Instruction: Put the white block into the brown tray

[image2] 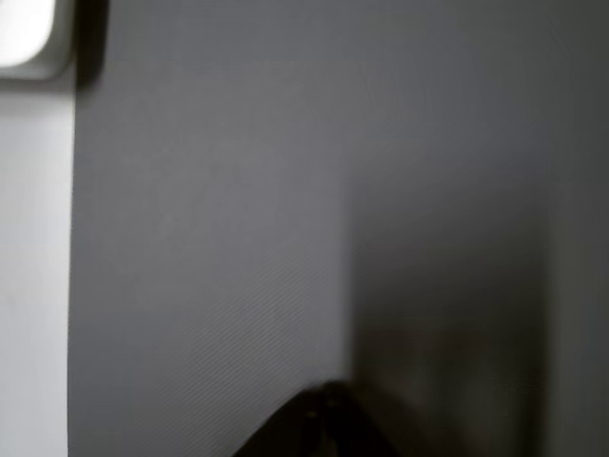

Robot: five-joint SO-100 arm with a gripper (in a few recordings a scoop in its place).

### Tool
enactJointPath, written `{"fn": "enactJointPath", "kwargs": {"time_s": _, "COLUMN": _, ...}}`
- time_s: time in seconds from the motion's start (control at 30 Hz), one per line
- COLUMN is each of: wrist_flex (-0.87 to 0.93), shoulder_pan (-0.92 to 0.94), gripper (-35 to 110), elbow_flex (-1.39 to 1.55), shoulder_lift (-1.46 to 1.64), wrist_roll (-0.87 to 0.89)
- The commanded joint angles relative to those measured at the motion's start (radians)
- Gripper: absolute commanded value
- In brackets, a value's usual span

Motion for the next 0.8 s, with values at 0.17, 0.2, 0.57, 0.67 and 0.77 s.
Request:
{"fn": "enactJointPath", "kwargs": {"time_s": 0.17, "wrist_flex": 0.100, "shoulder_pan": -0.009, "gripper": 0, "elbow_flex": -0.003, "shoulder_lift": -0.002, "wrist_roll": 0.028}}
{"fn": "enactJointPath", "kwargs": {"time_s": 0.2, "wrist_flex": 0.100, "shoulder_pan": -0.009, "gripper": 0, "elbow_flex": -0.003, "shoulder_lift": -0.002, "wrist_roll": 0.028}}
{"fn": "enactJointPath", "kwargs": {"time_s": 0.57, "wrist_flex": 0.117, "shoulder_pan": -0.009, "gripper": 1, "elbow_flex": -0.003, "shoulder_lift": -0.002, "wrist_roll": 0.110}}
{"fn": "enactJointPath", "kwargs": {"time_s": 0.67, "wrist_flex": 0.117, "shoulder_pan": -0.009, "gripper": 1, "elbow_flex": -0.003, "shoulder_lift": -0.002, "wrist_roll": 0.110}}
{"fn": "enactJointPath", "kwargs": {"time_s": 0.77, "wrist_flex": 0.117, "shoulder_pan": -0.009, "gripper": 1, "elbow_flex": -0.003, "shoulder_lift": -0.002, "wrist_roll": 0.110}}
